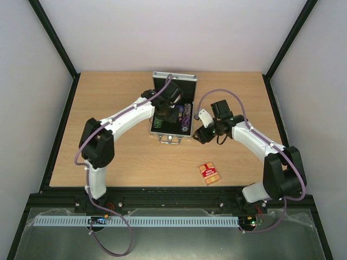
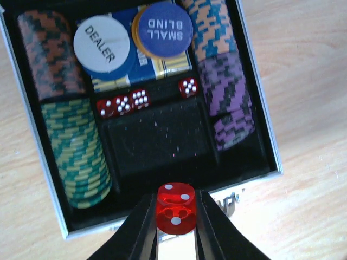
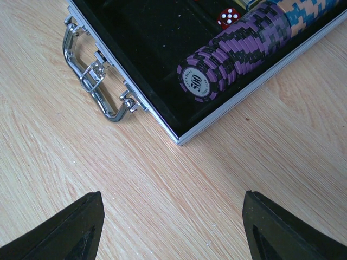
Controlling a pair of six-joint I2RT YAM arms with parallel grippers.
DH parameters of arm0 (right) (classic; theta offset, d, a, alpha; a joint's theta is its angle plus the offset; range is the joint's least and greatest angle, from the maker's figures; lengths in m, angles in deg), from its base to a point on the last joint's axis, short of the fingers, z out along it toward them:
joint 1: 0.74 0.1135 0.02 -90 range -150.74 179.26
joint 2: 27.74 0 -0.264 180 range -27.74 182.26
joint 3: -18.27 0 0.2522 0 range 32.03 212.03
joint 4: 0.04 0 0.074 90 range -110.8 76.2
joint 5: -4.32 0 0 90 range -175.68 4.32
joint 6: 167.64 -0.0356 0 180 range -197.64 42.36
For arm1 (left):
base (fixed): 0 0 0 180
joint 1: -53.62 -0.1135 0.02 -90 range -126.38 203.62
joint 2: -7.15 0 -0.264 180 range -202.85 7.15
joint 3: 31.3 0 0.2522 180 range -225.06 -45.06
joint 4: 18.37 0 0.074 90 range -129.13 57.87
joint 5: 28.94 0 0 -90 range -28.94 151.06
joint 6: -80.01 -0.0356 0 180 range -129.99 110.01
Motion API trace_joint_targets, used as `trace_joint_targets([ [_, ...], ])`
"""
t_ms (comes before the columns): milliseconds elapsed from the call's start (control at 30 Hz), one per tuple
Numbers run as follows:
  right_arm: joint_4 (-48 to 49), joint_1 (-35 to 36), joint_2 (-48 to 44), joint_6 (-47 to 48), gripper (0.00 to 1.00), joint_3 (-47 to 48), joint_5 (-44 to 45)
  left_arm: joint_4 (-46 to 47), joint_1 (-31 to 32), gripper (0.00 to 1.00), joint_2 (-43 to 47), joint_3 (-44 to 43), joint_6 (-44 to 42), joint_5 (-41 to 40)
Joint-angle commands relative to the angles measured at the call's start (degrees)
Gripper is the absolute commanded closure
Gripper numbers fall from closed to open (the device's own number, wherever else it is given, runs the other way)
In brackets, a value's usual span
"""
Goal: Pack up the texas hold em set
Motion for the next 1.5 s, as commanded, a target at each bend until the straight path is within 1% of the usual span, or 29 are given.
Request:
trace_joint_targets([
  [0, -2.36, -0.14, -1.38, 0.42, 0.29, -0.14, -0.20, -0.33, -0.75, 0.85, -5.78, -5.00, 0.43, 1.49],
  [200, -2.38, -0.16, -1.55, 0.52, 0.29, -0.16, -0.11, -0.18, -1.00, 0.85, -11.11, -10.01, 0.15, -0.52],
  [367, -2.31, -0.16, -1.46, 0.57, 0.29, -0.16, -0.16, 0.87, -1.08, 0.85, -13.67, -10.55, 0.05, -1.88],
  [467, -2.39, -0.16, -1.29, 0.64, 0.29, -0.21, -0.19, 0.61, -1.26, 0.85, -15.41, -11.71, 1.49, -2.89],
  [733, -2.38, -0.16, -0.93, 0.71, 0.29, -0.23, -0.16, 1.66, -2.17, 0.85, -19.96, -14.17, 2.81, -2.72],
  [1033, -2.42, -0.14, -0.35, 0.88, 0.29, -0.23, -0.19, 3.52, -3.20, 0.85, -22.25, -15.45, 3.37, -2.42],
  [1467, -2.60, -0.14, 0.45, 1.16, 0.29, -0.26, -0.32, 3.77, -3.47, 0.85, -25.15, -16.86, 3.55, -2.88],
])
